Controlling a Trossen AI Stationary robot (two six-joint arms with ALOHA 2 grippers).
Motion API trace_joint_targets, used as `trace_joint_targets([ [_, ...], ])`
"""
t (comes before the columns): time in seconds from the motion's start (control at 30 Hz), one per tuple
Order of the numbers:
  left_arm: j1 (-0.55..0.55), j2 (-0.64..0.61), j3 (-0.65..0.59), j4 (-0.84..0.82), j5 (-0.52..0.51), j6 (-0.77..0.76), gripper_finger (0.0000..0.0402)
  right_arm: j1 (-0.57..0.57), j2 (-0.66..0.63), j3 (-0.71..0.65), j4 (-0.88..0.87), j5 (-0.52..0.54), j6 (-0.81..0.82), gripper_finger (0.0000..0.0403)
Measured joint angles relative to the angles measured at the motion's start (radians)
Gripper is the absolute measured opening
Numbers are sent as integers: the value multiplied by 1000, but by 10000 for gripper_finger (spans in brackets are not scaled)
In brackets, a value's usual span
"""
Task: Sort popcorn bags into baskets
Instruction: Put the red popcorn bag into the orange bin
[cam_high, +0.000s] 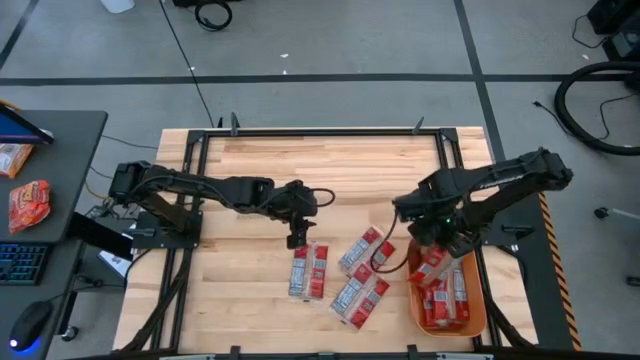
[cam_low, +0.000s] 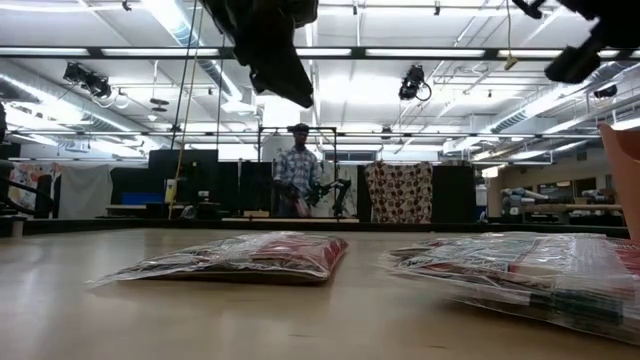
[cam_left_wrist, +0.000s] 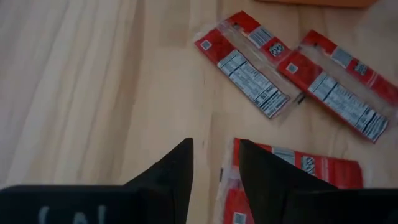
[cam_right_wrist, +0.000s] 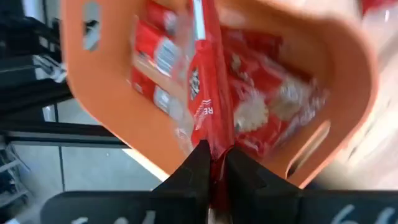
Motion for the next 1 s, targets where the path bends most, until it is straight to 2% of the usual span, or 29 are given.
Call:
trace_joint_targets([
  [0.1, 0, 0, 0, -12, 16, -59, 137, 25, 4, -46, -3, 23, 60, 49],
  [0.3, -4, 2, 0, -35, 103, -89, 172, 56, 9, -102, 64, 25, 101, 112],
  [0.4, -4, 3, 0, -32, 111, -84, 181, 63, 9, -102, 132, 28, 111, 136],
  [0.5, -4, 3, 0, -33, 111, -84, 183, 60, 9, -102, 119, 74, 162, 150],
  [0.6, -11, 3, 0, -33, 125, -80, 183, 43, 1, -102, 96, 91, 239, 153],
  [0.77, -22, 3, 0, -33, 140, -28, 183, 88, -17, -102, 208, 15, 323, 141],
  [0.9, -17, 3, 0, -53, 138, -31, 183, 186, -18, -102, 317, 92, 459, 127],
  [1.0, -12, 3, 0, -102, 137, -45, 183, 254, -18, -102, 352, 146, 681, 124],
])
